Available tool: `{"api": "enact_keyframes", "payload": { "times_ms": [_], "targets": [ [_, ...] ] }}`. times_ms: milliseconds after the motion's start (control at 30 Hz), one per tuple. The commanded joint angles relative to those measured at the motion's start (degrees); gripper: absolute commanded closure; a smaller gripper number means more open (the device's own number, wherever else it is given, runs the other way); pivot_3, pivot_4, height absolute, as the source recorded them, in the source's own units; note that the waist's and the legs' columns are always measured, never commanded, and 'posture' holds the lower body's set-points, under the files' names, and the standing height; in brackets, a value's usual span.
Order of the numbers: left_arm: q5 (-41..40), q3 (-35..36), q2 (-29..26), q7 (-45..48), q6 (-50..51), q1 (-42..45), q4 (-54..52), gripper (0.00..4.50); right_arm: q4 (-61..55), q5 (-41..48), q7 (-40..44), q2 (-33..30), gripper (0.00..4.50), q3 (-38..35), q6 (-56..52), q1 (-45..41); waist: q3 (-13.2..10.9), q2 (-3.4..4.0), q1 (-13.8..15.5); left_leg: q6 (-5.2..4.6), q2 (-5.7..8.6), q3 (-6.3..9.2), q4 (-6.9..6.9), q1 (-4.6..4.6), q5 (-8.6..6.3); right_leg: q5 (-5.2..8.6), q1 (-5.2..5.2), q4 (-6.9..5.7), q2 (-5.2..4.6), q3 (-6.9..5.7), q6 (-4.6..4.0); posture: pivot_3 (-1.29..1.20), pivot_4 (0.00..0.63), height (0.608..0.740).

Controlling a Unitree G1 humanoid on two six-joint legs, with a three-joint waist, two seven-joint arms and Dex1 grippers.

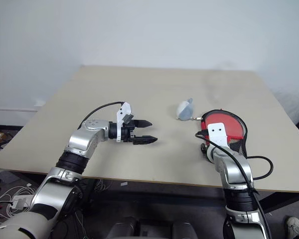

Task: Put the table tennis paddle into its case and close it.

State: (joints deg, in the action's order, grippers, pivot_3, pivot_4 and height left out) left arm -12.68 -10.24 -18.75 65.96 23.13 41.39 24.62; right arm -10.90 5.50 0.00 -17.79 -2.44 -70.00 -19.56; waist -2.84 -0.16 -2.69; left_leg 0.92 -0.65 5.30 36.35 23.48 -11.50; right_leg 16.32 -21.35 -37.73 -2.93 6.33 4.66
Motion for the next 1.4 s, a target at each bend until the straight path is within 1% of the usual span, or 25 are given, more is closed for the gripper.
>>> {"api": "enact_keyframes", "payload": {
  "times_ms": [33,333,367,400,433,633,667,700,833,933,1033,1133,1233,1333,1367,1400],
  "targets": [
    [-0.2,0.6,-0.1,-0.5,-1.2,1.5,-1.5,0.00,2.5,-1.9,-0.2,-1.6,1.15,0.5,-3.0,0.9,0.0,-0.02,0.0,0.00,0.00,0.01,0.00,0.00,0.00,0.00,0.00,0.00,0.00,-0.01,0.00,0.00,0.000,0.740],
    [-0.3,1.0,0.1,-1.2,-1.7,1.8,-1.3,0.00,4.2,-2.0,0.5,-3.6,1.15,2.1,-4.9,1.3,0.1,-0.08,0.2,0.00,0.00,0.05,0.02,0.00,0.00,0.00,0.05,0.03,-0.01,-0.06,0.00,0.00,0.000,0.740],
    [-0.3,1.0,0.1,-1.2,-1.8,1.8,-1.3,0.00,4.2,-2.1,0.7,-3.9,1.52,2.5,-5.2,1.5,0.1,-0.08,0.2,0.00,0.00,0.06,0.02,0.00,0.00,0.00,0.06,0.04,-0.01,-0.07,0.00,0.00,0.000,0.740],
    [-0.2,1.0,0.0,-1.3,-1.9,1.8,-1.3,0.00,4.1,-2.1,0.9,-4.1,1.70,2.8,-5.3,1.6,0.1,-0.09,0.2,0.00,0.00,0.06,0.02,0.00,0.00,0.00,0.06,0.04,-0.01,-0.07,0.00,0.00,0.000,0.740],
    [-0.2,1.1,0.0,-1.3,-1.9,1.8,-1.3,0.00,4.1,-2.1,0.9,-4.1,1.99,2.9,-5.4,1.8,0.1,-0.09,0.2,0.00,0.00,0.07,0.02,0.00,0.00,0.00,0.06,0.04,-0.01,-0.08,0.00,0.00,0.000,0.740],
    [-0.3,1.3,0.0,-1.7,-2.0,2.0,-0.9,0.00,4.5,-2.2,0.6,-3.9,4.10,2.5,-6.0,2.8,0.1,-0.16,0.7,0.01,0.01,0.10,0.08,0.00,-0.01,0.00,0.10,0.08,-0.03,-0.15,0.00,0.00,0.000,0.740],
    [-0.4,1.4,0.0,-1.8,-2.0,2.0,-1.0,0.00,4.6,-2.3,0.6,-4.0,4.39,2.4,-6.0,3.0,0.1,-0.21,0.9,0.01,0.01,0.11,0.09,0.00,-0.01,0.00,0.10,0.08,-0.03,-0.15,0.00,0.00,0.000,0.740],
    [-0.4,1.4,-0.1,-1.8,-2.0,1.9,-1.1,0.00,4.8,-2.5,0.6,-4.2,4.48,2.4,-5.9,3.1,0.2,-0.27,1.0,0.01,0.01,0.10,0.10,0.00,-0.01,0.00,0.10,0.08,-0.03,-0.15,0.00,0.00,0.000,0.740],
    [-0.3,1.5,-0.2,-2.1,-2.1,1.5,-1.3,0.00,5.7,-2.9,0.2,-4.4,4.48,1.2,-5.3,2.7,0.2,-0.40,1.5,0.01,0.01,0.12,0.15,0.00,-0.01,0.00,0.08,0.09,-0.03,-0.17,0.00,0.00,0.000,0.740],
    [-0.4,1.6,-0.4,-2.2,-1.8,1.3,-1.7,0.00,5.5,-2.4,0.0,-4.0,4.48,-1.4,-2.2,1.3,0.2,-0.41,1.6,0.01,0.03,0.13,0.22,0.00,-0.01,0.00,0.11,0.10,-0.04,-0.17,-0.01,0.00,0.000,0.740],
    [-0.4,1.6,-0.8,-2.1,-1.8,1.2,-1.9,0.00,0.7,3.7,3.3,0.0,4.48,-9.5,-2.2,-3.0,0.2,-0.40,1.4,0.01,0.04,0.13,0.24,0.00,-0.01,0.00,0.12,0.09,-0.04,-0.14,-0.01,0.00,0.000,0.740],
    [-0.7,1.9,-1.1,-2.1,-1.7,1.8,-1.4,0.00,-3.3,8.0,6.6,1.8,4.48,-12.4,-5.0,-5.4,0.1,-0.21,1.1,0.01,0.04,0.07,0.19,0.07,0.00,-0.02,0.03,-0.02,-0.03,-0.06,-0.01,0.00,0.000,0.740],
    [-1.3,2.7,-1.3,-1.9,-1.1,3.0,-0.2,0.00,-7.6,12.0,10.4,2.8,4.48,-11.5,-8.4,-6.6,0.1,-0.10,0.2,0.00,0.03,0.05,0.00,0.07,0.00,-0.01,-0.09,-0.04,-0.01,-0.02,-0.01,0.00,0.000,0.740],
    [-1.4,3.2,-1.6,-1.6,-1.2,3.8,0.7,0.00,-9.7,13.4,11.5,3.5,4.48,-10.0,-11.0,-6.6,0.0,-0.08,-0.5,0.00,0.00,0.06,-0.19,0.06,0.01,-0.01,-0.18,-0.03,0.04,0.01,-0.01,0.00,0.000,0.740],
    [-1.4,3.5,-1.7,-1.6,-1.4,4.2,1.4,0.00,-10.6,14.0,12.0,3.8,4.48,-9.0,-11.9,-6.3,0.0,-0.05,-0.5,0.00,0.00,0.05,-0.22,0.06,0.01,-0.01,-0.21,-0.03,0.05,0.03,-0.01,0.00,0.000,0.740],
    [-1.4,3.9,-1.9,-1.6,-1.6,4.9,2.2,0.00,-12.0,14.2,12.8,3.0,4.48,-6.3,-11.4,-5.3,0.0,-0.02,-0.5,0.00,0.00,0.03,-0.24,0.05,0.01,-0.01,-0.23,-0.03,0.05,0.06,-0.01,0.00,0.000,0.740]
  ]
}}
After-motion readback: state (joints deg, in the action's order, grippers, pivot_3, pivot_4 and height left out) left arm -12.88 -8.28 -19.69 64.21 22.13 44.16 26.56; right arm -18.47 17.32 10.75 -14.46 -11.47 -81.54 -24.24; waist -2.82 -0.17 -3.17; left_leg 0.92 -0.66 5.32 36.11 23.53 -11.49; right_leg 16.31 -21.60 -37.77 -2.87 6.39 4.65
